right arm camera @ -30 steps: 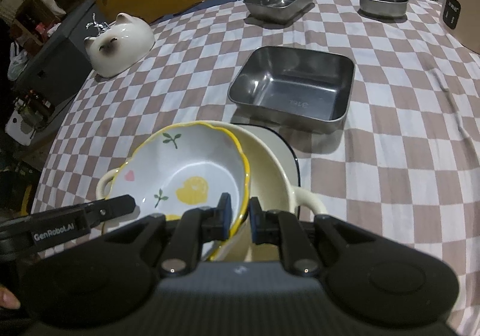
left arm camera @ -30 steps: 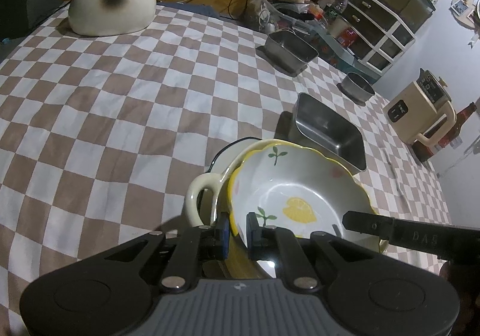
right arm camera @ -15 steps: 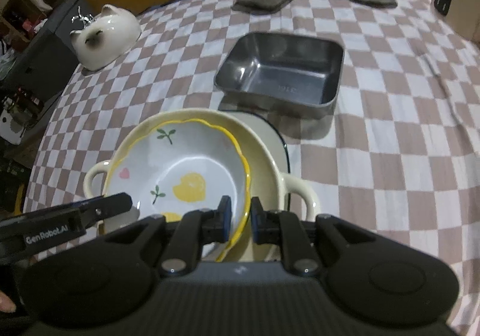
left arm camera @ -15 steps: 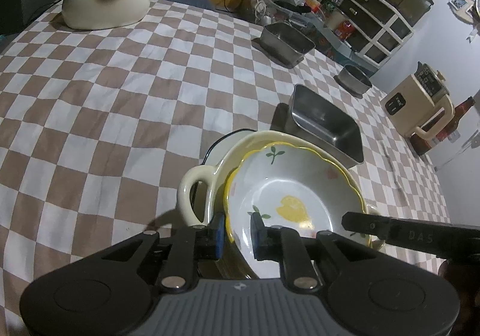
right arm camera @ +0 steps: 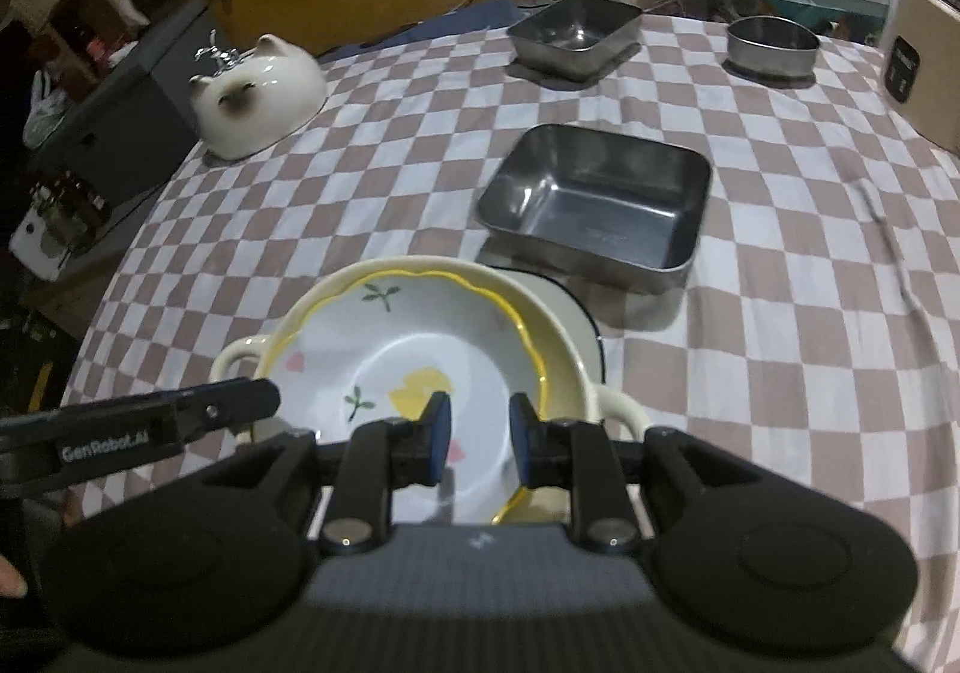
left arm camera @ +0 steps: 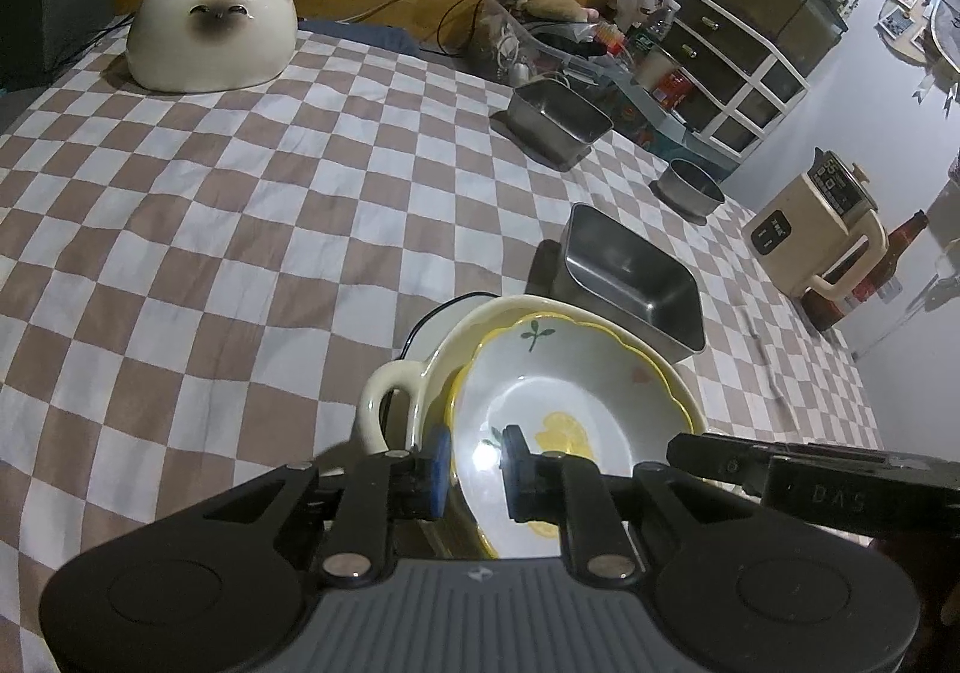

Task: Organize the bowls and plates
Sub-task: 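Lower the floral bowl into the cream bowl with both grippers, then open both grippers and release the floral bowl, then move both grippers to the rim of the steel square tin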

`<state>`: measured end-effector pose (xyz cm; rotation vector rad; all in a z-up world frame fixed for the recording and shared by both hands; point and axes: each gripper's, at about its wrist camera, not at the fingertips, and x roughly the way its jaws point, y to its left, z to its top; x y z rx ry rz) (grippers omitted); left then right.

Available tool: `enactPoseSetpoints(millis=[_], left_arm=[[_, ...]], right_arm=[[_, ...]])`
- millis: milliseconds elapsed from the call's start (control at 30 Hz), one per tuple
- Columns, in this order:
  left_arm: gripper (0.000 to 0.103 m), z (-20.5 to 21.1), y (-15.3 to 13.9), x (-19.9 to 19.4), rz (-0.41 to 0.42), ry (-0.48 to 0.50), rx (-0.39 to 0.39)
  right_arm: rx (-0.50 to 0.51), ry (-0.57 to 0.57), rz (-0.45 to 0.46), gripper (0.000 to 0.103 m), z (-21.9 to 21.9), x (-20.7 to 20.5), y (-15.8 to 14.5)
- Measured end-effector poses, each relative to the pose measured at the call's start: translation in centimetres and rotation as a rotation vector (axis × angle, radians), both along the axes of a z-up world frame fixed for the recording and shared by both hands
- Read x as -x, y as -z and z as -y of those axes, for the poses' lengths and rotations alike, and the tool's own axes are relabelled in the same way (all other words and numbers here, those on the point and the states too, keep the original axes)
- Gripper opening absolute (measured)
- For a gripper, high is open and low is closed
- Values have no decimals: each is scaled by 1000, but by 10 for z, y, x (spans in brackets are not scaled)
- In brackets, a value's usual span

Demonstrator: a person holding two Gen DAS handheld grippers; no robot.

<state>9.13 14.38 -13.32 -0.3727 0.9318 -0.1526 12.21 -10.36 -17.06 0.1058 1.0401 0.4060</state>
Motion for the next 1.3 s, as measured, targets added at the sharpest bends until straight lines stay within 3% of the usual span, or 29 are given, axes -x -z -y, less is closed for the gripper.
enactPoseSetpoints(millis=[267, 367, 533, 667, 767, 833, 933, 1300], left_arm=[[24, 0, -3, 7, 14, -6, -15], [43, -1, -8, 10, 26, -19, -23], [71, -3, -16, 13, 59, -41, -23], [82, 1, -21, 14, 90, -43, -2], [97, 8, -24, 15, 114, -45, -4], [103, 13, -27, 15, 136, -48, -18], [103, 21, -30, 15, 151, -49, -35], [103, 49, -40, 2, 173, -39, -83]], right_arm=[[-7, 15, 7, 32, 3, 4, -1], [-9, 11, 26, 41, 7, 9, -3], [-16, 13, 69, 64, 15, 17, -10], [-17, 20, 104, 72, 23, 22, -16], [-32, 25, 125, 81, 31, 25, -19], [-36, 30, 136, 94, 36, 27, -21], [-50, 44, 151, 103, 45, 29, -23], [-81, 172, 296, 103, 94, 36, -32]])
